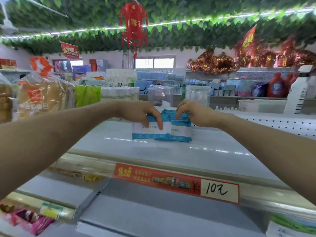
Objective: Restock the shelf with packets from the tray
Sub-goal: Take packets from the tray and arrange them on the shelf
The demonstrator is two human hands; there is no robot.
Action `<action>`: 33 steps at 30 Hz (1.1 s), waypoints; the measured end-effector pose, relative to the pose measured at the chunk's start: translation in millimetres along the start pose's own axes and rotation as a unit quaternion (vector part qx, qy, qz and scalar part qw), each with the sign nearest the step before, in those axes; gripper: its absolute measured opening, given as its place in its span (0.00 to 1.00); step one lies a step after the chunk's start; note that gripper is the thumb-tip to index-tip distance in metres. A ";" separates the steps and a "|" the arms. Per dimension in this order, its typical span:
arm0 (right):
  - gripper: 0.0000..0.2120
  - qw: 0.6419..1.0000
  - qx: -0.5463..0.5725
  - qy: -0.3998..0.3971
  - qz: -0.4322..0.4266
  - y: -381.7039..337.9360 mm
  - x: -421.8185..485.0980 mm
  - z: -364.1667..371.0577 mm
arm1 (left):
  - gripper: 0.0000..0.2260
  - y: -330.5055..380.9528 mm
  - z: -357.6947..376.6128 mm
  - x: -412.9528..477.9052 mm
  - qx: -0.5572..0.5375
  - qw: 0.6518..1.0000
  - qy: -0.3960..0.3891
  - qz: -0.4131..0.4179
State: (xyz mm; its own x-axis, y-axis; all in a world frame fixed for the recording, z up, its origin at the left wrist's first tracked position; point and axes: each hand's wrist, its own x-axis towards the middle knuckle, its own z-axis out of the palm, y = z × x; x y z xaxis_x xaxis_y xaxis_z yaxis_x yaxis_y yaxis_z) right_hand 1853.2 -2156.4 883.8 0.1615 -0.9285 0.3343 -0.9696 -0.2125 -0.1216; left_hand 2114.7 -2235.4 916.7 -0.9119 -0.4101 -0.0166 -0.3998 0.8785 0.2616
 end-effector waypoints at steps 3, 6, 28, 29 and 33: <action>0.26 1.000 -0.025 0.002 0.012 10.2 -7.0 -5.8 | 0.19 6.3 9.0 20.1 0.002 1.000 -0.003 0.017; 0.28 0.999 -0.030 0.004 0.021 20.8 -15.2 -10.7 | 0.18 12.8 17.0 38.0 -0.003 1.000 0.000 0.025; 0.22 0.997 -0.066 0.006 0.036 33.9 -25.3 -22.4 | 0.18 -3.4 41.4 54.0 0.046 0.996 0.068 0.041; 0.22 0.997 -0.068 0.005 0.033 30.2 -23.6 -22.9 | 0.17 -6.9 39.3 48.9 0.039 0.996 0.070 0.036; 0.22 0.997 -0.072 0.009 0.013 10.4 -11.9 -23.4 | 0.17 -25.5 23.7 18.1 0.007 0.996 0.088 0.008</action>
State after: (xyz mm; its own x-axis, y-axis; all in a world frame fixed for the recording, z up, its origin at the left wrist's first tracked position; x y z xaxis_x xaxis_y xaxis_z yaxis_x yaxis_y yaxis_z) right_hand 1836.9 -2140.5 900.4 0.1347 -0.9271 0.3498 -0.9898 -0.1422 0.0044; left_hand 2106.1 -2259.4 886.9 -0.8878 -0.4324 0.1578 -0.3884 0.8877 0.2474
